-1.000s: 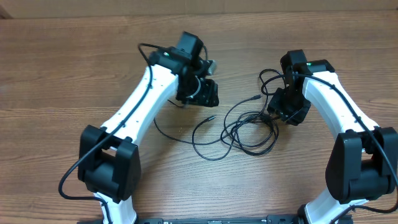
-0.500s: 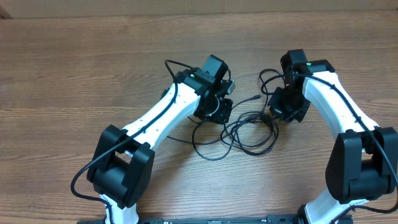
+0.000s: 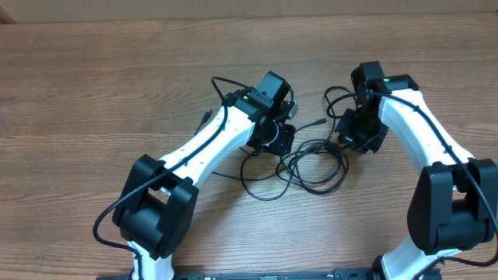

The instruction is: Untangle cables

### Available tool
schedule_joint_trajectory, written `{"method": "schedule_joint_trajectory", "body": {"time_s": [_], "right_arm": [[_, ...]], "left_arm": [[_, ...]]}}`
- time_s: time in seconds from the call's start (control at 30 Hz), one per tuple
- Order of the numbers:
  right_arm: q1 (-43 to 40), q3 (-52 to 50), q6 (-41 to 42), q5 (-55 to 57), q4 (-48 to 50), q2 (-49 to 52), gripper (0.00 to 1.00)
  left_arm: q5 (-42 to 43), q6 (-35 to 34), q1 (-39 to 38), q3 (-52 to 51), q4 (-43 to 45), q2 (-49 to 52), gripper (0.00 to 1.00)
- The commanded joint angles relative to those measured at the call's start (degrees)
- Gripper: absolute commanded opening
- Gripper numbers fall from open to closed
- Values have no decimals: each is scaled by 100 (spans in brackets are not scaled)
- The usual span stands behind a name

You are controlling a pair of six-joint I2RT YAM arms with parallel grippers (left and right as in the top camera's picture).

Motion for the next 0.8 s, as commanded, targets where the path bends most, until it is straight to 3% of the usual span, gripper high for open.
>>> {"method": "schedule_joint_trajectory", "body": {"time_s": [0.0,0.4,0.63,0.77], "right_arm": [[26,-4,-4,94,24,-63,26],[26,-4,-11,-422,575,-63,31],[26,-4,-9,-787,986,-63,31],[26,-7,-9,-782,979,-63,30]], "left_arm": [[-39,-83,-81,-92,107,114,21],[-590,-295,-129,-466,358,116,23],[-485,-330,-129,-566,527,116,27],[105,-238,-129,-564,761,116,29]]}}
